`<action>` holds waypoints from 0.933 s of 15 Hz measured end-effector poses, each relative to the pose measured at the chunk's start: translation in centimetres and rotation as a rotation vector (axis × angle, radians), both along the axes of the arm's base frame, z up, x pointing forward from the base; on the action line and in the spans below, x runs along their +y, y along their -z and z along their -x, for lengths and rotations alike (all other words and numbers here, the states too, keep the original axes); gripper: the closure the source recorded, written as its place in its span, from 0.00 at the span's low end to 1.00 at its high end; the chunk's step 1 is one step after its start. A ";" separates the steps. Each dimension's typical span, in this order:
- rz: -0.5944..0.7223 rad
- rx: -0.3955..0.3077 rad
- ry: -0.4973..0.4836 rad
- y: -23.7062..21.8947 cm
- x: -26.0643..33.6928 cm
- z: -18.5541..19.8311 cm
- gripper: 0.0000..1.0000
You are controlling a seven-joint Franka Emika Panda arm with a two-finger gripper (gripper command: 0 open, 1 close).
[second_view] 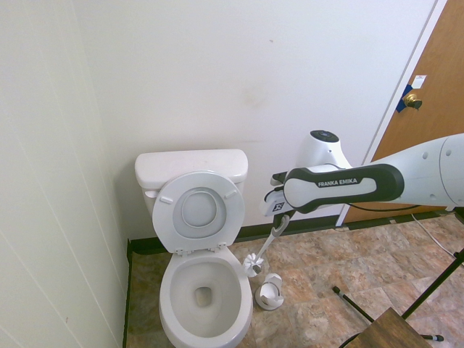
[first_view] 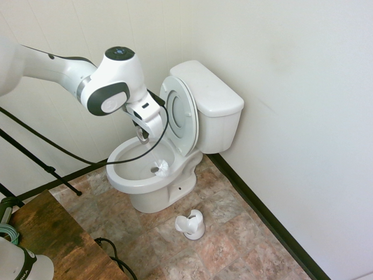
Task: Clean the toilet
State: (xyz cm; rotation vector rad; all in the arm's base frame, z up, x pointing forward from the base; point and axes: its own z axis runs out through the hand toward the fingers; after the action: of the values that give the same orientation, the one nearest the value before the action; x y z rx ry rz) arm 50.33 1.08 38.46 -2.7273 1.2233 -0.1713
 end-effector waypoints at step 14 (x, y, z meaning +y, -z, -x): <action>-0.024 -0.027 -0.083 9.3 14.0 -9.0 1.00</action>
State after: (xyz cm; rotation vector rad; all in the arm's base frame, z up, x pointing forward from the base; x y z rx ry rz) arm 59.36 15.07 29.17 -2.7398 1.0951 -0.1822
